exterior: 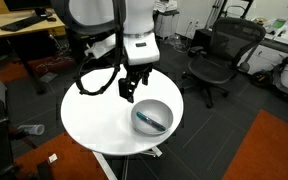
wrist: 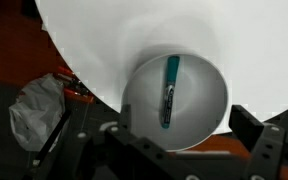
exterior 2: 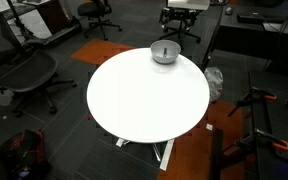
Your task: Put the marker on the table
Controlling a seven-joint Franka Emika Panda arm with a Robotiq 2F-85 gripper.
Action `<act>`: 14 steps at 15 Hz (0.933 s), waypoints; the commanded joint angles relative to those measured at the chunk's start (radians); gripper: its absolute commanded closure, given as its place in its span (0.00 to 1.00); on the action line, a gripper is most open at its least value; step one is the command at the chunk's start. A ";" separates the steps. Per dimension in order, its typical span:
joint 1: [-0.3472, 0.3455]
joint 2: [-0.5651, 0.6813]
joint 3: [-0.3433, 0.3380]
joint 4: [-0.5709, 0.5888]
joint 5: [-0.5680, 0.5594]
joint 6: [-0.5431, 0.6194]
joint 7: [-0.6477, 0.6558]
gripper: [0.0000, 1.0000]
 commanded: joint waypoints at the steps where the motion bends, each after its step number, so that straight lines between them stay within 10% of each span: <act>1: -0.002 0.071 -0.014 0.060 0.055 0.023 0.000 0.00; 14: -0.029 0.281 -0.022 0.230 0.109 -0.014 -0.019 0.00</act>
